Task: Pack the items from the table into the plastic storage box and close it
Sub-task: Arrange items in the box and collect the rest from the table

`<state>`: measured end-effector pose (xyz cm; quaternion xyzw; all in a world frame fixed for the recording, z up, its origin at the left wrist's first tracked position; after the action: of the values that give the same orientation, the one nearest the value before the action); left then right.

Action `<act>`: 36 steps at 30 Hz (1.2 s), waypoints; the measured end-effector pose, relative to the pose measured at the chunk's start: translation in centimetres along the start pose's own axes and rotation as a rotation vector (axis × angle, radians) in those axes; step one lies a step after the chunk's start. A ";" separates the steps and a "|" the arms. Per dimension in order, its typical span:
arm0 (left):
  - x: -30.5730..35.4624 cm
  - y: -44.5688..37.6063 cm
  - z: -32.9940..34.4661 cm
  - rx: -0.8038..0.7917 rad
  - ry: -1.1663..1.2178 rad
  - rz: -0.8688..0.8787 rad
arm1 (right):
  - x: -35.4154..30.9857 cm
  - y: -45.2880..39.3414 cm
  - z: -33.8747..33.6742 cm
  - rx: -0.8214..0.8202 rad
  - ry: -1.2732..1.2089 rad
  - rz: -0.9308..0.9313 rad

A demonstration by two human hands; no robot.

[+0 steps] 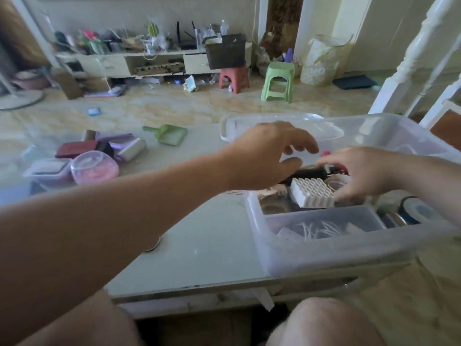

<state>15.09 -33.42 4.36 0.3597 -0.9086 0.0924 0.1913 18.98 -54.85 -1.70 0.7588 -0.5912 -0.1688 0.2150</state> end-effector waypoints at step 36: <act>-43.9 12.3 6.4 -0.215 -0.198 -0.944 | -29.5 -33.4 0.2 0.156 -0.079 0.017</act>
<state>34.14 0.67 -19.97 0.7173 -0.6646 -0.1334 0.1611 39.23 -19.34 -19.35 0.7608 -0.6171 -0.1502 0.1332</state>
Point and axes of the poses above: each hand's wrist, its own y-axis away from the middle knuckle, its own z-axis out of the palm, x = y × z, the point moved 5 cm from there along -y, towards the middle knuckle, and after that the axes turned 14 degrees about -x, right-handed, at the moved point
